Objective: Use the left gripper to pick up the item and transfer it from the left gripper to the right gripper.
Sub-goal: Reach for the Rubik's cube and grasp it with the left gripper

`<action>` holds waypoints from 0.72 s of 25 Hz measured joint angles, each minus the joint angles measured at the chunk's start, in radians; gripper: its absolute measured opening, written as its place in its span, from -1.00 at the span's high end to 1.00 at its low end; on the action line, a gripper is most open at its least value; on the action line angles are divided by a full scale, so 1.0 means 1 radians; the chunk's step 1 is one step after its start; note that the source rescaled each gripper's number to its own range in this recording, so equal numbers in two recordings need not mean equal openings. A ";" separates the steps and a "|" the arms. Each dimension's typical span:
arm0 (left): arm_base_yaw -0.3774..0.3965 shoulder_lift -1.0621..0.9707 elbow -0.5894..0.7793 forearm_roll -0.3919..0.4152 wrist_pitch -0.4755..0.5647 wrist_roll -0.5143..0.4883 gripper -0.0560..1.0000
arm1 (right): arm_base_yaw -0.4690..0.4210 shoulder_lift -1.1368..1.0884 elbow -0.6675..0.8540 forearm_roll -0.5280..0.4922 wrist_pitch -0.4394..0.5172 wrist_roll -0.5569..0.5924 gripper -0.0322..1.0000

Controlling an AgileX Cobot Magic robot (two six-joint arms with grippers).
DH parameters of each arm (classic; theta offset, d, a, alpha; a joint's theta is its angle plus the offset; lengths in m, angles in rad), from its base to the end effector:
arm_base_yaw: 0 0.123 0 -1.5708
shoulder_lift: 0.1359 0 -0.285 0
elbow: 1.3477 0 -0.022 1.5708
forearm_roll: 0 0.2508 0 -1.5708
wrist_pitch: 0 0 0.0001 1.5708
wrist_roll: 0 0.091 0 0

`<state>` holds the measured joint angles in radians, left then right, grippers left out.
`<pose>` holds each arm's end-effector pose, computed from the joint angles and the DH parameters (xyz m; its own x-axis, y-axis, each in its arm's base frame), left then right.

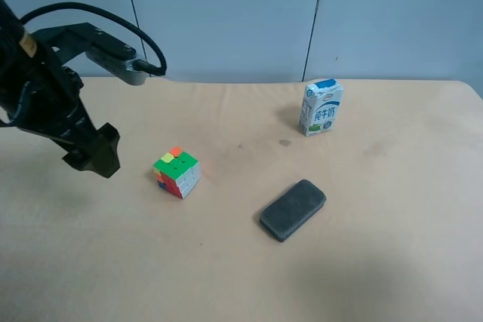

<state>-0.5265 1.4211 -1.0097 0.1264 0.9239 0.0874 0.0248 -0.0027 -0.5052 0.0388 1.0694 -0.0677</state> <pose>0.2378 -0.1276 0.2631 -0.7309 0.6125 -0.3009 0.5993 0.7870 0.1463 -0.0063 0.0029 0.2781 -0.4530 -0.0603 -0.8894 -0.0773 0.9966 -0.0281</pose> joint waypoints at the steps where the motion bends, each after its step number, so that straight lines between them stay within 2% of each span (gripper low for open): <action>1: -0.010 0.020 -0.008 0.013 -0.021 -0.014 -1.00 | 0.000 0.000 0.000 0.000 0.000 0.000 -1.00; 6: -0.030 0.112 -0.047 0.057 -0.073 -0.074 -1.00 | 0.000 0.000 0.000 0.000 0.000 0.000 -1.00; 14: -0.030 0.284 -0.177 0.046 -0.072 -0.081 -1.00 | 0.000 0.000 0.000 0.000 0.000 0.000 -1.00; 18: -0.055 0.356 -0.230 0.034 -0.043 -0.081 -1.00 | 0.000 0.000 0.000 0.000 0.000 0.000 -1.00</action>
<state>-0.5816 1.7770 -1.2396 0.1602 0.8811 0.0061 0.0248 -0.0027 -0.5052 0.0388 1.0694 -0.0677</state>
